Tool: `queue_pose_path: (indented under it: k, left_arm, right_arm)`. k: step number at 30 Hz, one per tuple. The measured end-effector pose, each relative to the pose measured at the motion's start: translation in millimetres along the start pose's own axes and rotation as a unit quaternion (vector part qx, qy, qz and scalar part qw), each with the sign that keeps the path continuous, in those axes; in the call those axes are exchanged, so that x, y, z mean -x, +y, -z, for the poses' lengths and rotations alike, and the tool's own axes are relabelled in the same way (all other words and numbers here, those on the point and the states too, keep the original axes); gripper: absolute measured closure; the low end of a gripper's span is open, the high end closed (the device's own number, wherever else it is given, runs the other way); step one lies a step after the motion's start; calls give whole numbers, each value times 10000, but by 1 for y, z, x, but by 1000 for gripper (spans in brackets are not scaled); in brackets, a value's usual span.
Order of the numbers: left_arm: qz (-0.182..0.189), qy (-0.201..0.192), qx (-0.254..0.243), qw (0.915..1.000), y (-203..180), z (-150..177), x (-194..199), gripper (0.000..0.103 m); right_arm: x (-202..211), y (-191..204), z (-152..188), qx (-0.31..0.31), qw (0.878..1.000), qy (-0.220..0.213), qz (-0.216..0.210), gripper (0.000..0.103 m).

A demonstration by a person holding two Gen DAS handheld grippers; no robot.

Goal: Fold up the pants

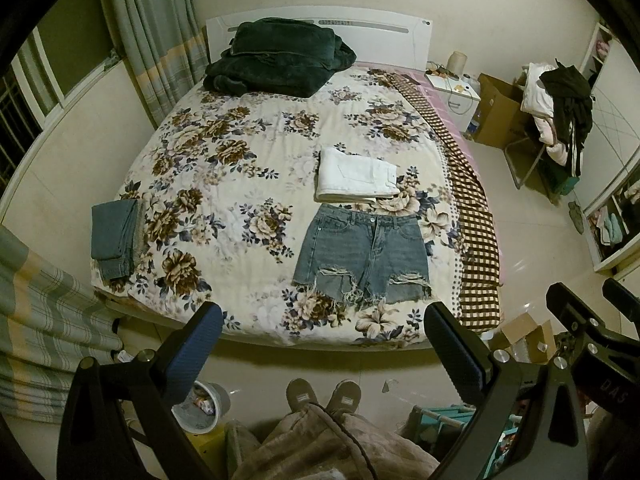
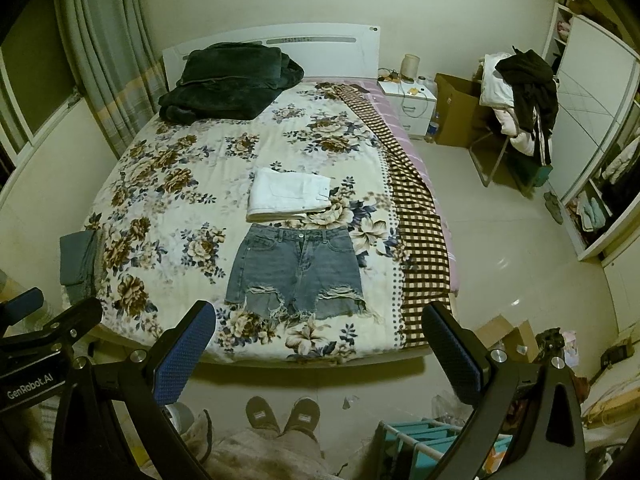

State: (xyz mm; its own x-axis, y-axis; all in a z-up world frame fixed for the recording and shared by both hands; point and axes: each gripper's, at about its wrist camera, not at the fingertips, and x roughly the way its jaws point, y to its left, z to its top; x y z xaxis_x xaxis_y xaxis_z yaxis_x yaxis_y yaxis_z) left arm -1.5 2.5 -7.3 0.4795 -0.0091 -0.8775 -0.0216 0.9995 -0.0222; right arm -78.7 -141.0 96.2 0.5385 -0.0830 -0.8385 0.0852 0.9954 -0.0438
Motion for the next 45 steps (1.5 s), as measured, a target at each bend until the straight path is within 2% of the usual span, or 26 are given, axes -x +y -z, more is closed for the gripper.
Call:
queue_pose_path:
  k: [45]
  left_arm:
    - [18, 4, -12, 10000, 0, 1, -1, 0]
  right_arm:
    - [3, 5, -2, -9, 10000, 15, 25, 0]
